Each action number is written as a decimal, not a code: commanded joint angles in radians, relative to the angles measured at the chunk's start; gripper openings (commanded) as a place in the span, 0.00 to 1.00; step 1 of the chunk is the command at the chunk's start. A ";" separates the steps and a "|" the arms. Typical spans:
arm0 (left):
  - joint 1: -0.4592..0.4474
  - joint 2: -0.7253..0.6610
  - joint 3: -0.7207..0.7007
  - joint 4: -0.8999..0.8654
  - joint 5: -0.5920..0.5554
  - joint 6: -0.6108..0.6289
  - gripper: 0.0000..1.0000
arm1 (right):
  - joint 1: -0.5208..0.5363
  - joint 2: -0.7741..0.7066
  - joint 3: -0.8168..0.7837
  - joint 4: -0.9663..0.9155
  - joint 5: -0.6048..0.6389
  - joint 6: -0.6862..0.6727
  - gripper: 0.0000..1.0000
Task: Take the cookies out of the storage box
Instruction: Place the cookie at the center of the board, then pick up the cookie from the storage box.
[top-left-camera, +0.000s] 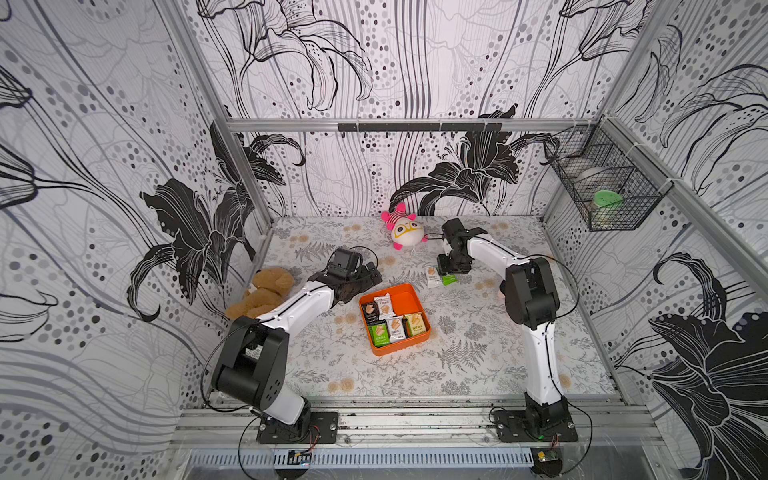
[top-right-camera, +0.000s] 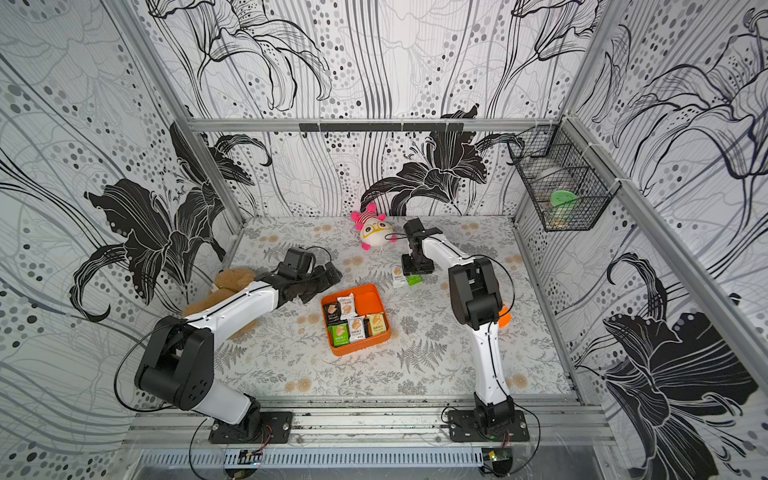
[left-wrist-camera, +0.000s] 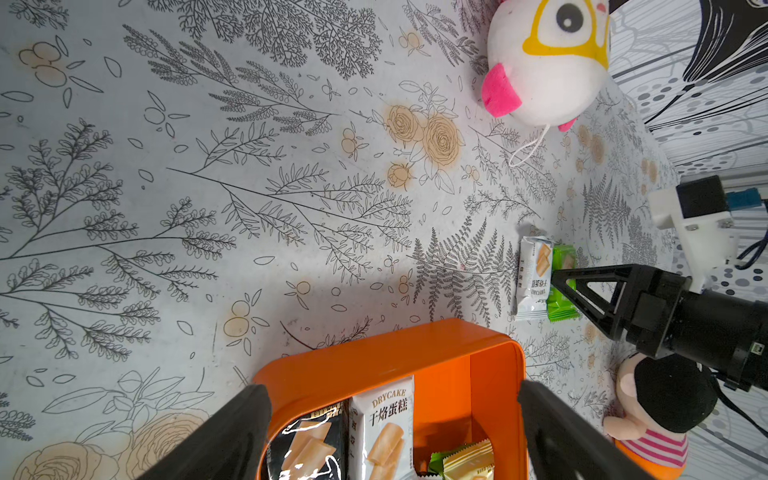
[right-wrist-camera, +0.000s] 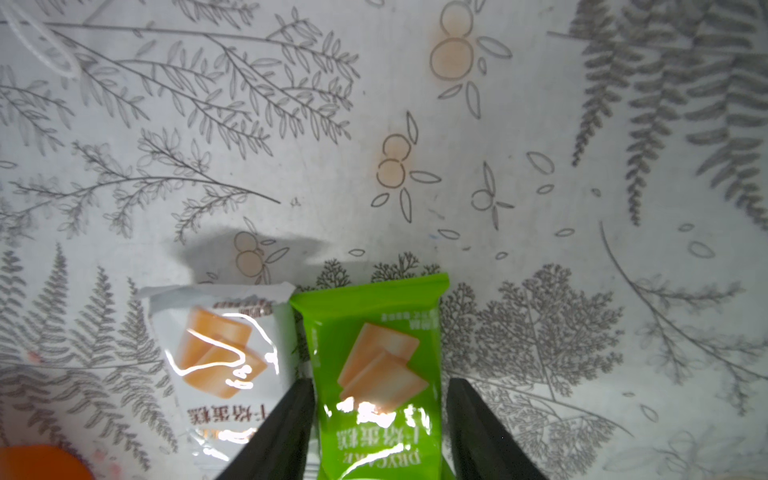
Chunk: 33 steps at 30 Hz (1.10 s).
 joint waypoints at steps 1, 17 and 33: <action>-0.005 -0.018 0.012 0.013 -0.020 0.023 0.97 | -0.004 -0.007 0.049 -0.050 0.014 0.011 0.59; -0.002 -0.123 -0.093 -0.013 -0.022 0.131 0.97 | 0.235 -0.324 -0.206 -0.021 0.038 0.257 0.60; -0.002 -0.241 -0.219 -0.004 -0.039 0.163 0.97 | 0.578 -0.349 -0.255 -0.176 0.180 0.610 0.60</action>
